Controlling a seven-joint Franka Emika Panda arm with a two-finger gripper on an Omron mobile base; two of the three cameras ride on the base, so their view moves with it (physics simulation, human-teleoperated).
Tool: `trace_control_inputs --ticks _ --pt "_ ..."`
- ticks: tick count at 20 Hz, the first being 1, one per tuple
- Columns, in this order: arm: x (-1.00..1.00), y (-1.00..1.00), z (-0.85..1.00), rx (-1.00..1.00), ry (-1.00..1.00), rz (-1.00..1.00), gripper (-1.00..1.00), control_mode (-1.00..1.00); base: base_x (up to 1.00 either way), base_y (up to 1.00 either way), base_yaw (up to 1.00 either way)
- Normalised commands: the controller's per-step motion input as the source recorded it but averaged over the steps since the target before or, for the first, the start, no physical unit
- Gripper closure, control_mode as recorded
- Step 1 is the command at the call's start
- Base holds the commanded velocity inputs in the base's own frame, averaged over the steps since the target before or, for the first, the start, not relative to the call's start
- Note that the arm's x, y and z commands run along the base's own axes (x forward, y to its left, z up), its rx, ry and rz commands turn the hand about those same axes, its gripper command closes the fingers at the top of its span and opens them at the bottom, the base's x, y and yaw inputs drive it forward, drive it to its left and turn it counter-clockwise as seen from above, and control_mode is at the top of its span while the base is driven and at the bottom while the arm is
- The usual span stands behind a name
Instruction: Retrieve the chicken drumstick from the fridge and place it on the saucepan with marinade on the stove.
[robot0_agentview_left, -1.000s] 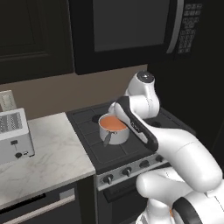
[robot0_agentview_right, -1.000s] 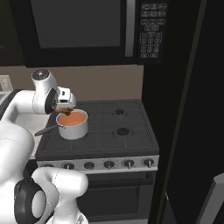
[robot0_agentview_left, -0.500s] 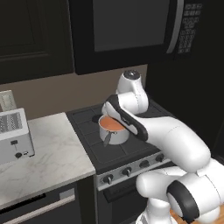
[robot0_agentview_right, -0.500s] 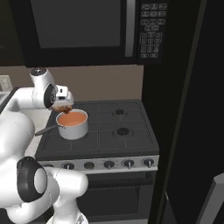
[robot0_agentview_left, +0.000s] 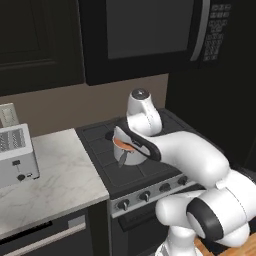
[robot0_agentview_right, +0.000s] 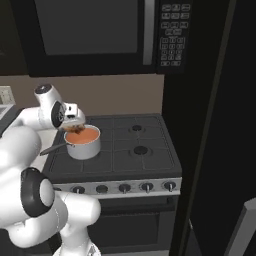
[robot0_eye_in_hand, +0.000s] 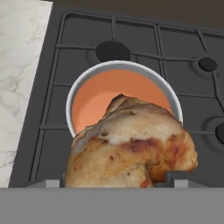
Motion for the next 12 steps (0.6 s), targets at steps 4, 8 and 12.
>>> trace_control_inputs --ticks 4,8,12 --pt "0.26 0.00 -0.31 -0.03 0.00 0.00 1.00 -1.00 0.00 0.00 0.00" --pt "0.30 0.00 -0.27 0.00 0.00 0.00 1.00 -1.00 0.00 0.00 0.00" --pt "0.35 0.00 -0.16 0.00 0.00 0.00 1.00 -1.00 0.00 0.00 0.00"
